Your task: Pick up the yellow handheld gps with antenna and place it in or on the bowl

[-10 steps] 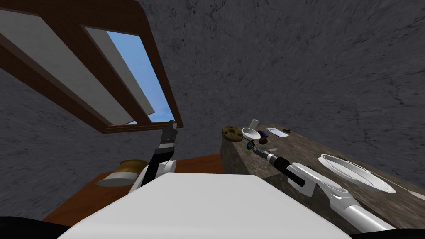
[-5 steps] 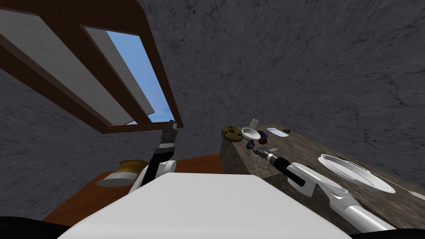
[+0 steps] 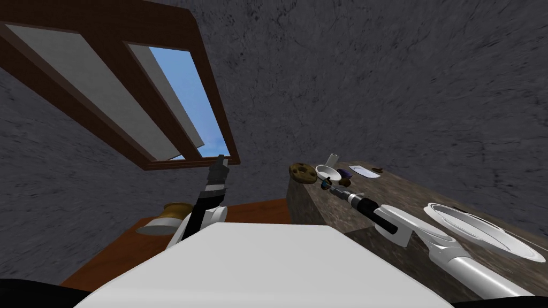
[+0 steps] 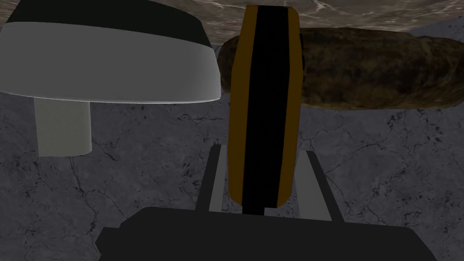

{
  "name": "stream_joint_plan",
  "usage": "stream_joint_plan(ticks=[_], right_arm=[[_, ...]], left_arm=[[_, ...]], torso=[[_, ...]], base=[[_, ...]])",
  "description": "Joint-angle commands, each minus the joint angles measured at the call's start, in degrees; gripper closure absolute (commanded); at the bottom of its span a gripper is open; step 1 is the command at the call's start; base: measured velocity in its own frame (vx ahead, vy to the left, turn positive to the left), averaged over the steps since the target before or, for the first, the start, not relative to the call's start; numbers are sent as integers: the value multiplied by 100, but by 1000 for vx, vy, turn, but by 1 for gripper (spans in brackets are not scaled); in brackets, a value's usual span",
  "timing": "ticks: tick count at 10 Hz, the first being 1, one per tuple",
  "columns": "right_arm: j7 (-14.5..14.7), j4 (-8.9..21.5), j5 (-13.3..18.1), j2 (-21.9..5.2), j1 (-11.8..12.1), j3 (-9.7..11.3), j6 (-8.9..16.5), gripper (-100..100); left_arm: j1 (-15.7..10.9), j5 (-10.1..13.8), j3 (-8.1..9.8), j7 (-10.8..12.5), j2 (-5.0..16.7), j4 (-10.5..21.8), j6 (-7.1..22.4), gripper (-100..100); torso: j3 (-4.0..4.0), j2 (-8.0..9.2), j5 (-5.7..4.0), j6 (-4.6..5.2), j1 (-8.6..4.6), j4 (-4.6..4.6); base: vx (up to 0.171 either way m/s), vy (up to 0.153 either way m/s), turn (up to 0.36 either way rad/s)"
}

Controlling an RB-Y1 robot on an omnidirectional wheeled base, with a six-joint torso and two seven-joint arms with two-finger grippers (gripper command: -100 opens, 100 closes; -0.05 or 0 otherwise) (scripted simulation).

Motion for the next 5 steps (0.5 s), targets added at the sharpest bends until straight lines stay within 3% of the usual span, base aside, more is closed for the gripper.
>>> stream_joint_plan(ticks=[1,5], right_arm=[[6,197,-21,-74,-121,-37,-93,100],[-101,584,-138,-469,-277,-231,-362,100]], left_arm=[[0,0,0,0,0,0,0,0],[0,0,1,0,0,0,0,0]], torso=[[0,0,0,0,0,0],[-2,-6,4,1,-10,1]], base=[[23,70,51],[33,52,57]])
